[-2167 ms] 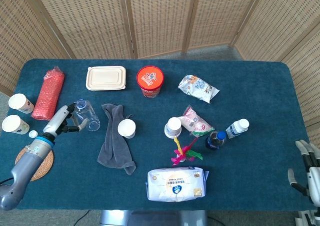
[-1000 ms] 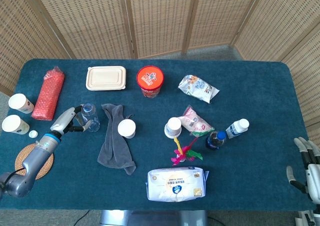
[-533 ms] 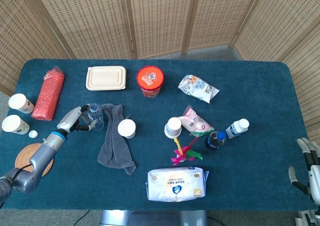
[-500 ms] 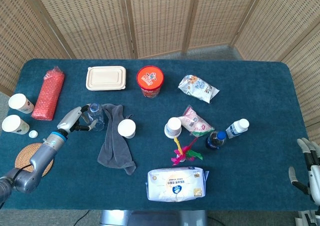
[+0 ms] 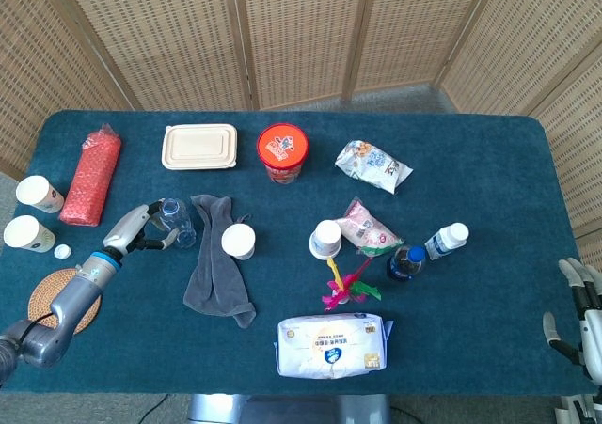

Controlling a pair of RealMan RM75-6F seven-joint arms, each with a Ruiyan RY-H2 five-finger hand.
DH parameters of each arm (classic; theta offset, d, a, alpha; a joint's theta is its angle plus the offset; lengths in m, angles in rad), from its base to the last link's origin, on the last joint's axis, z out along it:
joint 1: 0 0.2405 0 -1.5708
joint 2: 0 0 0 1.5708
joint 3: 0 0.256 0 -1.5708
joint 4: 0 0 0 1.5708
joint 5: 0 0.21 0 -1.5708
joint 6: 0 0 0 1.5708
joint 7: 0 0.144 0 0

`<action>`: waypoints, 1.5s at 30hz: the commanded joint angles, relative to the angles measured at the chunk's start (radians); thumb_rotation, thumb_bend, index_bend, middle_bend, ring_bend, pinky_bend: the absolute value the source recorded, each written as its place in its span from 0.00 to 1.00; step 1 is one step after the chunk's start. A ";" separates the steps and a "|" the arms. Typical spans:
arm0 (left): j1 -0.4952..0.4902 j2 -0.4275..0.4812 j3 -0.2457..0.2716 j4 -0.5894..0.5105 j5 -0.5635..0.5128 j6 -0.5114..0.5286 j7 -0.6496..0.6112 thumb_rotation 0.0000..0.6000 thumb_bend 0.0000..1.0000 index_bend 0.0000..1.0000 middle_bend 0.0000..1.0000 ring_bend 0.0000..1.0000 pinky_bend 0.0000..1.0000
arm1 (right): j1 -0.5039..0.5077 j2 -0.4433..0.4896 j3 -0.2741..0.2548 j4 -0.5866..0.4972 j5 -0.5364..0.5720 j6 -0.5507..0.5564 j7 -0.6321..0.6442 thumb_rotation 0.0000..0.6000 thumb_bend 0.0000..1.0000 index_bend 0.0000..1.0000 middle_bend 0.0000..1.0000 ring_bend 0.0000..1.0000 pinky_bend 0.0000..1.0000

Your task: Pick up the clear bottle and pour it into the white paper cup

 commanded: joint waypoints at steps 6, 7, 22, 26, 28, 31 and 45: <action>0.005 0.004 0.006 0.000 0.005 0.004 0.005 0.86 0.58 0.30 0.22 0.25 0.38 | 0.003 -0.001 0.001 0.002 -0.002 -0.002 0.002 1.00 0.51 0.00 0.00 0.00 0.12; 0.005 0.004 0.007 0.001 0.006 0.005 0.007 0.84 0.57 0.30 0.22 0.25 0.37 | 0.003 -0.001 0.001 0.003 -0.002 -0.002 0.002 1.00 0.51 0.00 0.00 0.00 0.12; 0.011 0.006 0.014 0.000 0.015 0.024 0.042 0.63 0.52 0.21 0.13 0.15 0.31 | 0.006 -0.001 0.001 0.002 -0.007 0.001 0.007 1.00 0.51 0.00 0.00 0.00 0.12; 0.010 0.002 0.013 0.005 0.015 0.030 0.053 0.63 0.52 0.22 0.14 0.14 0.31 | 0.006 -0.002 0.001 0.003 -0.006 0.000 0.008 1.00 0.51 0.00 0.00 0.00 0.12; 0.008 0.000 0.013 0.008 0.017 0.032 0.062 0.63 0.52 0.24 0.14 0.14 0.31 | 0.006 -0.002 0.001 0.004 -0.005 0.000 0.009 1.00 0.51 0.00 0.00 0.00 0.12; 0.006 -0.001 0.014 0.011 0.018 0.030 0.074 0.63 0.52 0.24 0.14 0.14 0.30 | 0.006 -0.002 0.002 0.004 -0.004 0.000 0.010 1.00 0.51 0.00 0.00 0.00 0.12; 0.013 -0.035 0.016 0.054 0.032 0.077 0.115 0.62 0.52 0.23 0.11 0.10 0.26 | 0.010 -0.004 0.004 0.014 -0.004 -0.001 0.019 1.00 0.51 0.00 0.00 0.00 0.12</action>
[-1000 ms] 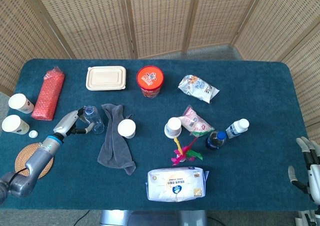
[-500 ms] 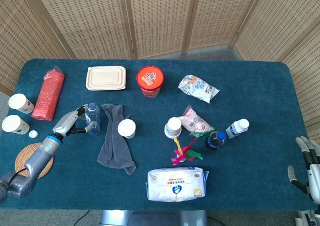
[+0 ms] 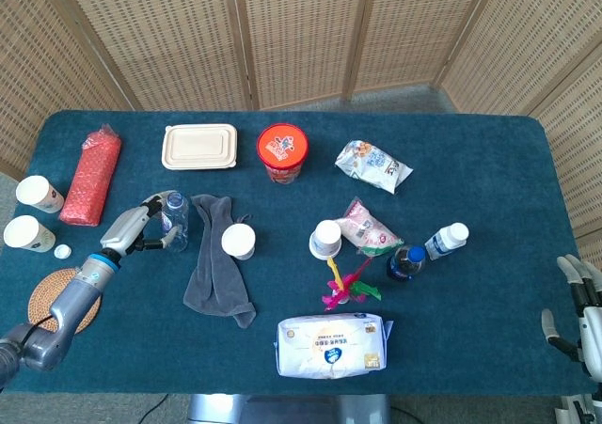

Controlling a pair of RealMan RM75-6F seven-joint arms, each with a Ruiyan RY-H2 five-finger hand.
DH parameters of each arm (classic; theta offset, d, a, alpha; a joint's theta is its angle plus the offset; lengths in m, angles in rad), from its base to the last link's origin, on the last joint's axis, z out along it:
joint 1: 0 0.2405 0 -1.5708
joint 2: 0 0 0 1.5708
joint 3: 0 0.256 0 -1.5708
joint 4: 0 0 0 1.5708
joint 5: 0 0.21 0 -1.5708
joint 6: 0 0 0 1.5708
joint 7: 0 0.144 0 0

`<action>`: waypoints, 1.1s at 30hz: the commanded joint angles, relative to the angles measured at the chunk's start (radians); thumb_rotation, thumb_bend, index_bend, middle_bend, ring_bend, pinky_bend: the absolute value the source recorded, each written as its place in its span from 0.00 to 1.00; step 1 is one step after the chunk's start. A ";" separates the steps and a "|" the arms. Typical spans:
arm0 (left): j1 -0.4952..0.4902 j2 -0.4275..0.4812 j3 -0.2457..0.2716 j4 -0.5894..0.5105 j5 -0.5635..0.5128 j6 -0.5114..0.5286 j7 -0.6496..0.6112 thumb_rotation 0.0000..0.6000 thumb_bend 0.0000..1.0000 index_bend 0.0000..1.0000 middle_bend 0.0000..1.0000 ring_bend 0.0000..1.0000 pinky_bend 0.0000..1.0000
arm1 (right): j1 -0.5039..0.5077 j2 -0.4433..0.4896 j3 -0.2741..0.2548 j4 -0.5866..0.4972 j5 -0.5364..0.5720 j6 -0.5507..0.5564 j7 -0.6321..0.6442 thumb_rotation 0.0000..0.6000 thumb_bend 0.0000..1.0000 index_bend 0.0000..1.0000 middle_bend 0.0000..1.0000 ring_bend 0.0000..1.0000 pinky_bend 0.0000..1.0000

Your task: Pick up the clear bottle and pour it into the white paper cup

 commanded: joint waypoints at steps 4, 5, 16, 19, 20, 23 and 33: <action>0.006 -0.015 0.003 0.021 0.006 0.022 0.018 0.61 0.52 0.23 0.11 0.10 0.25 | 0.000 -0.003 0.000 0.005 -0.001 0.001 0.004 1.00 0.51 0.00 0.00 0.00 0.12; 0.007 -0.017 0.003 0.022 0.006 0.024 0.017 0.61 0.53 0.23 0.11 0.10 0.25 | 0.000 -0.003 0.000 0.005 -0.001 0.002 0.004 1.00 0.51 0.00 0.00 0.00 0.12; 0.017 -0.036 -0.002 0.047 0.009 0.061 0.020 0.62 0.50 0.22 0.10 0.09 0.22 | -0.001 -0.006 0.001 0.010 -0.002 0.007 0.008 1.00 0.51 0.00 0.00 0.00 0.12; 0.018 -0.042 -0.002 0.055 0.011 0.067 0.024 0.61 0.50 0.21 0.09 0.08 0.22 | 0.000 -0.007 0.000 0.011 -0.003 0.006 0.008 1.00 0.51 0.00 0.00 0.00 0.12; 0.018 -0.045 -0.003 0.057 0.011 0.070 0.026 0.62 0.50 0.21 0.09 0.08 0.22 | 0.000 -0.007 0.001 0.012 -0.003 0.006 0.008 1.00 0.51 0.00 0.00 0.00 0.12; 0.018 -0.052 -0.002 0.062 0.012 0.071 0.026 0.62 0.50 0.19 0.08 0.07 0.20 | 0.001 -0.007 0.002 0.012 -0.003 0.007 0.009 1.00 0.51 0.00 0.00 0.00 0.12; 0.020 -0.096 -0.011 0.107 0.015 0.106 0.037 0.62 0.48 0.19 0.07 0.06 0.18 | 0.001 -0.008 0.004 0.017 -0.001 0.008 0.012 1.00 0.51 0.00 0.00 0.00 0.12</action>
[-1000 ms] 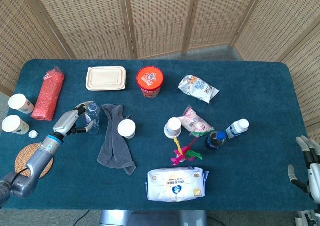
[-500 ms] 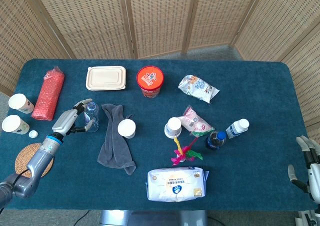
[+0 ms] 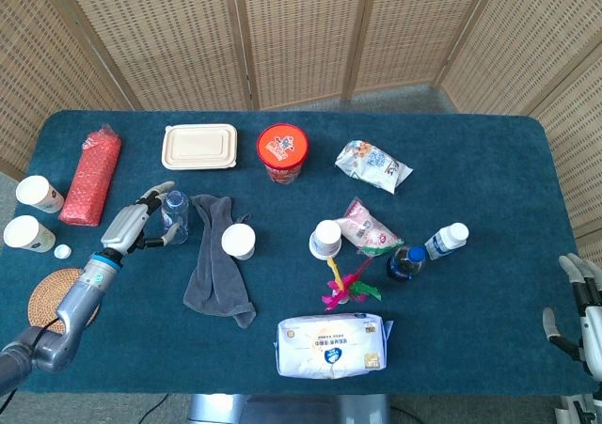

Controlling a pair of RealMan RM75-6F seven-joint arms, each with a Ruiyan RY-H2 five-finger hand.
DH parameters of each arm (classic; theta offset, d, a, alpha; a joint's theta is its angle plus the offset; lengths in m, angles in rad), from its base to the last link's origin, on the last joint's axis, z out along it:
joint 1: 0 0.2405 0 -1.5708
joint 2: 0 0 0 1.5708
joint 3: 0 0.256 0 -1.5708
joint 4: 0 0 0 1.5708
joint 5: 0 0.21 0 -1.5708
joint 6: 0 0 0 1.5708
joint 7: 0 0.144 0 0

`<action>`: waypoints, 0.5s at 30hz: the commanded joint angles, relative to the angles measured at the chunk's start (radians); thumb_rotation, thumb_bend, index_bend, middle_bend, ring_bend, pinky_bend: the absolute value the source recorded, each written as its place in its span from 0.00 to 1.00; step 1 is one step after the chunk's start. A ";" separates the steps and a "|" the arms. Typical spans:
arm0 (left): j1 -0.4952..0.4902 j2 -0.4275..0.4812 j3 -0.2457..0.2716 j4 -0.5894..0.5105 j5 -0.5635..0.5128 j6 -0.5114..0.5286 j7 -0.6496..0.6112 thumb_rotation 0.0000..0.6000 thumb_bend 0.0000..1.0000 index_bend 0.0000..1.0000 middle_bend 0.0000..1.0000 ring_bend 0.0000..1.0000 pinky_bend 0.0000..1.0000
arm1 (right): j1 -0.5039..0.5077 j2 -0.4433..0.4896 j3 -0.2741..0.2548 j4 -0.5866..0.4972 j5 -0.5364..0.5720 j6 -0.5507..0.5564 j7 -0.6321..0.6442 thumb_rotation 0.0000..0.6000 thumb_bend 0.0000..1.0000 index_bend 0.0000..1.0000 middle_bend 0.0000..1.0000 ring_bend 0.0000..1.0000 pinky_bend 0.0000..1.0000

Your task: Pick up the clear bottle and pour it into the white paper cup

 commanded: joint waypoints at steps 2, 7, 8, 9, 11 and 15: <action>-0.001 -0.009 -0.002 0.010 0.003 0.004 -0.003 0.62 0.48 0.18 0.07 0.06 0.18 | 0.000 0.001 0.000 0.000 0.001 -0.001 0.000 1.00 0.51 0.00 0.00 0.00 0.12; 0.001 -0.021 -0.003 0.023 0.007 0.018 -0.013 0.62 0.47 0.17 0.06 0.04 0.17 | 0.000 0.000 0.001 0.002 0.001 0.002 0.002 1.00 0.51 0.00 0.00 0.00 0.11; 0.001 -0.023 -0.001 0.024 0.007 0.017 -0.016 0.62 0.47 0.17 0.05 0.04 0.16 | 0.000 0.001 0.001 0.002 0.000 0.002 0.002 1.00 0.51 0.00 0.00 0.00 0.11; 0.001 -0.025 0.001 0.027 0.009 0.015 -0.017 0.62 0.47 0.17 0.05 0.04 0.16 | 0.000 0.001 0.000 0.002 0.000 0.002 0.002 1.00 0.51 0.00 0.00 0.00 0.11; 0.001 -0.027 0.004 0.030 0.012 0.013 -0.021 0.62 0.46 0.16 0.04 0.03 0.15 | -0.001 0.001 0.000 0.001 0.000 0.001 0.002 1.00 0.51 0.00 0.00 0.00 0.11; 0.002 -0.026 0.008 0.032 0.015 0.013 -0.027 0.61 0.45 0.14 0.03 0.01 0.13 | -0.003 0.004 -0.001 -0.001 -0.001 0.004 0.002 1.00 0.51 0.00 0.00 0.00 0.11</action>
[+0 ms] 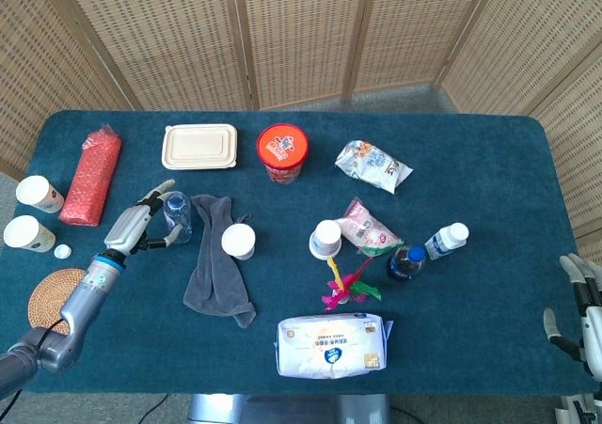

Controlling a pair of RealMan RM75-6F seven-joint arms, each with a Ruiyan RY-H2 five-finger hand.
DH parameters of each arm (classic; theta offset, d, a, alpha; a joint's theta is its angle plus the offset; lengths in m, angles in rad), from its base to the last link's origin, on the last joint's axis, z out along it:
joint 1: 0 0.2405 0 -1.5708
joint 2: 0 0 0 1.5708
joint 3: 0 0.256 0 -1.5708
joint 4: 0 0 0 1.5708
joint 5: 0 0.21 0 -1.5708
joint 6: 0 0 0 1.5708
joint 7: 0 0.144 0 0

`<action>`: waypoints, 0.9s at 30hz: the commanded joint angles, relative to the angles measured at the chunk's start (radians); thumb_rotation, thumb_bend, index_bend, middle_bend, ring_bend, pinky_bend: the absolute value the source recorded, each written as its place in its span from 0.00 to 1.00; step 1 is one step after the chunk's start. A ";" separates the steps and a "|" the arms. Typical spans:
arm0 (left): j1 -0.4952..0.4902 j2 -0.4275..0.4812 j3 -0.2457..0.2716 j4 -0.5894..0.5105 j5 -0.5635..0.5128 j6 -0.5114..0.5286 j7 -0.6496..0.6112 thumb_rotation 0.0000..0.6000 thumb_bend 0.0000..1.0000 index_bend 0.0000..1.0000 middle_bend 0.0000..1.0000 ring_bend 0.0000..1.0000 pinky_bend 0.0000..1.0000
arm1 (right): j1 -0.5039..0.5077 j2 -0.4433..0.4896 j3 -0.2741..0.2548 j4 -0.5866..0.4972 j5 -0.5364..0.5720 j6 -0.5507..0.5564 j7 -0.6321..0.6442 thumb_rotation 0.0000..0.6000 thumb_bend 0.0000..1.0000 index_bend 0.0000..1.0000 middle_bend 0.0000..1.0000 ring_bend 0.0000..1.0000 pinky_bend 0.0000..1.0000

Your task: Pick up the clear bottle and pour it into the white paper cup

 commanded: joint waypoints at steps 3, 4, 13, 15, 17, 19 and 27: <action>0.003 0.003 0.002 0.001 0.002 0.004 -0.005 0.56 0.44 0.12 0.02 0.00 0.13 | -0.002 0.002 0.000 -0.002 -0.001 0.003 0.000 1.00 0.51 0.00 0.00 0.00 0.11; 0.004 0.005 0.003 0.001 0.003 0.006 -0.007 0.55 0.44 0.12 0.01 0.00 0.13 | -0.002 0.002 -0.001 -0.002 -0.001 0.004 -0.001 1.00 0.51 0.00 0.00 0.00 0.11; 0.021 0.036 0.017 -0.023 0.019 0.028 -0.022 0.42 0.42 0.06 0.00 0.00 0.10 | 0.000 0.001 0.000 -0.006 -0.004 0.002 -0.006 1.00 0.51 0.00 0.00 0.00 0.11; 0.025 0.045 0.023 -0.031 0.024 0.032 -0.025 0.41 0.42 0.05 0.00 0.00 0.08 | 0.001 0.002 0.000 -0.009 -0.004 0.002 -0.008 1.00 0.51 0.00 0.00 0.00 0.11; 0.029 0.056 0.028 -0.040 0.029 0.035 -0.030 0.39 0.42 0.02 0.00 0.00 0.07 | 0.002 0.003 0.000 -0.011 -0.005 0.000 -0.010 1.00 0.51 0.00 0.00 0.00 0.11; 0.034 0.068 0.034 -0.052 0.034 0.040 -0.035 0.38 0.42 0.01 0.00 0.00 0.06 | 0.004 0.004 0.000 -0.015 -0.005 -0.003 -0.014 1.00 0.51 0.00 0.00 0.00 0.11; 0.060 0.127 0.056 -0.102 0.053 0.068 -0.040 0.39 0.42 0.00 0.00 0.00 0.03 | 0.017 0.008 0.002 -0.031 -0.006 -0.020 -0.029 1.00 0.51 0.00 0.00 0.00 0.11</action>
